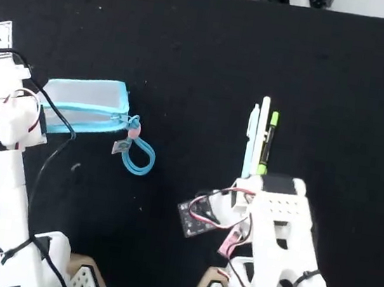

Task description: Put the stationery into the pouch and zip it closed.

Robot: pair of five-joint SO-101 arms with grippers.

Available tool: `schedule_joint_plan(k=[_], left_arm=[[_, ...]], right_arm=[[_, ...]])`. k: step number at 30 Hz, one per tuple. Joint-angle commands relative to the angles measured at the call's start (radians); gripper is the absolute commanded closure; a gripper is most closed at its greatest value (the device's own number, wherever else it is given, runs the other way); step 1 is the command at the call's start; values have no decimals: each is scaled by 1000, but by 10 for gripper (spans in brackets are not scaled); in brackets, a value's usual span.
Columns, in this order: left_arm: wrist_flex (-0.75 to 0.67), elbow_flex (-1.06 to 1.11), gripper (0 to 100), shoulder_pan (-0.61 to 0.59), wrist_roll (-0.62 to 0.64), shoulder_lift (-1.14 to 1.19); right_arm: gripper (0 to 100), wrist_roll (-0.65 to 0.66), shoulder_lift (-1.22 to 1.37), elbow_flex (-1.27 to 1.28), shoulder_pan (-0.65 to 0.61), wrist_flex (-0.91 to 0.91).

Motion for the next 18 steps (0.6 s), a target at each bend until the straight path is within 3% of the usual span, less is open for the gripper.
schedule_joint_plan(k=[1, 11, 18], left_arm=[[-14, -56, 970, -12, 9, -12], [-14, -56, 970, -10, 9, -12], [-14, -56, 970, -7, 9, -12]], right_arm=[[717, 48, -27, 76, 20, -104], [779, 51, -39, 38, 84, -109], [747, 55, -105, -33, 83, 106]])
